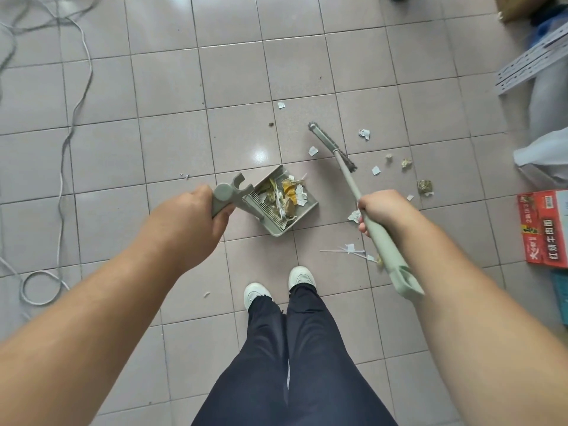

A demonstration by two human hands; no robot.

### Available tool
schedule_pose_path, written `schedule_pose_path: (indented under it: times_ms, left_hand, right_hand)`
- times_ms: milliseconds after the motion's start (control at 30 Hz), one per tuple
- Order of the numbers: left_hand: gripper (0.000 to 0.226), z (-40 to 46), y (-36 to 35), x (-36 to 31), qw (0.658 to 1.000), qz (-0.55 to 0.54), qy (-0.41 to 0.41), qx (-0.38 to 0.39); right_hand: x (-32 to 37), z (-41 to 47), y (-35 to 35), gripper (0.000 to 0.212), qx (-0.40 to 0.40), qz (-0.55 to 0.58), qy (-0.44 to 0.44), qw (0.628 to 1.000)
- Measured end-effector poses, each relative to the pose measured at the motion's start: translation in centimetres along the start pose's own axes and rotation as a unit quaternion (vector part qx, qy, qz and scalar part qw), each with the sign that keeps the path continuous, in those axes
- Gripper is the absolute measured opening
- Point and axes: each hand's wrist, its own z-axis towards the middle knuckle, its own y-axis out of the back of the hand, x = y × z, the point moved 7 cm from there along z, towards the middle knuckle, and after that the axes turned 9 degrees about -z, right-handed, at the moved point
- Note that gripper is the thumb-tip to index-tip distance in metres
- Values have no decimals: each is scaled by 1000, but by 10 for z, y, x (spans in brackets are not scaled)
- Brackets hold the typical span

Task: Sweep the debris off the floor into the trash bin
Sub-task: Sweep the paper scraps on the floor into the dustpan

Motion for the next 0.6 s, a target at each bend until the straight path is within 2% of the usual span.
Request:
schedule_pose_path:
  times_ms: [133, 300, 467, 600]
  left_hand:
    - [31, 2, -1, 0, 1000, -4, -5, -3]
    - [30, 0, 1, -1, 1000, -6, -7, -8]
    - [31, 2, -1, 0, 1000, -8, -2, -3]
    - [32, 2, -2, 1, 1000, -11, 3, -3]
  right_hand:
    - [8, 32, -27, 22, 6, -59, -8, 998]
    - [-18, 19, -56, 27, 43, -96, -55, 993]
    - [-47, -34, -56, 12, 86, -73, -51, 992]
    - [-53, -68, -39, 17, 84, -35, -25, 995]
